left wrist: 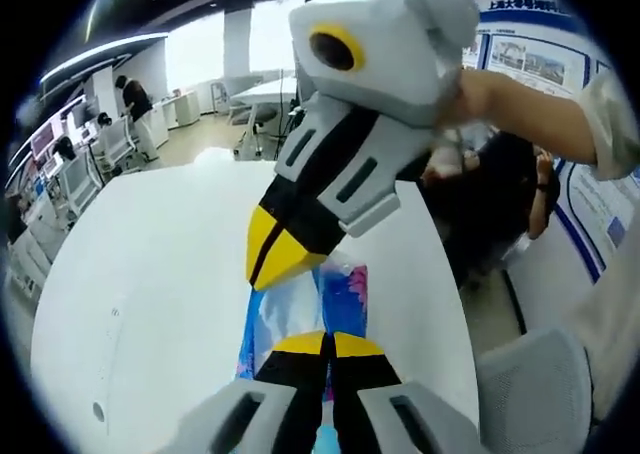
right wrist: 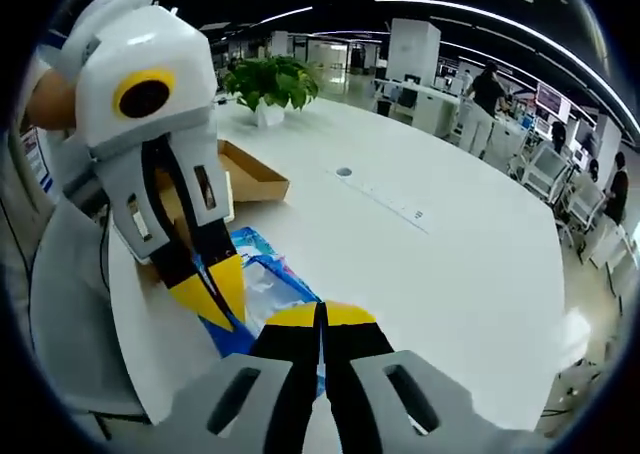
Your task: Operate the shoe box by opening the lid, removing the specified soft item, and placing it in the target area until the item is outside and the box remains undamaged.
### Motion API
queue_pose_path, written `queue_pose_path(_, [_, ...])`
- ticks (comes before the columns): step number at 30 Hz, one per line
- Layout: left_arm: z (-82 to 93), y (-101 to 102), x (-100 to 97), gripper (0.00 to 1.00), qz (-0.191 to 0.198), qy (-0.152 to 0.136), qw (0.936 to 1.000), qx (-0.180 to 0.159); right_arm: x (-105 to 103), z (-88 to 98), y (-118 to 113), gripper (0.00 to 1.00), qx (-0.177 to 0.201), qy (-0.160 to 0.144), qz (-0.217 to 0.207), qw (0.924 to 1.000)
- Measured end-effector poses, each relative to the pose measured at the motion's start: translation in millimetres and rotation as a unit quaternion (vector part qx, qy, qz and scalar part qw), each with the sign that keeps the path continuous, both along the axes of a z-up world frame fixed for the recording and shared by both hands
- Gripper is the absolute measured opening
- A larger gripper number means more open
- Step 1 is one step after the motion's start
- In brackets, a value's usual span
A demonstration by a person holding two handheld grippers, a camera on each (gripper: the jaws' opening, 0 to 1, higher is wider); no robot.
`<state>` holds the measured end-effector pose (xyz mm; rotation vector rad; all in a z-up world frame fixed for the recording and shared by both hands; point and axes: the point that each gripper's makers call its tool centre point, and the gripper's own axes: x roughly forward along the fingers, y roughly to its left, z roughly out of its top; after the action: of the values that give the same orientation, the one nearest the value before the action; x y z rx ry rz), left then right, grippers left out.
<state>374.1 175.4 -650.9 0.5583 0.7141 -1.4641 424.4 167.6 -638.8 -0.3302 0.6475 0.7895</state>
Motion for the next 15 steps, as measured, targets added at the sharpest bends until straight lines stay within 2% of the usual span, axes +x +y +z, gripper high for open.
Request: queue_pose_path(15, [-24.9, -48.3, 9.2, 0.00, -0.031, 0.022, 0.9992, 0.011, 14.1, -22.7, -42.1, 0.00, -0.006, 0.021, -0.016, 0.9996])
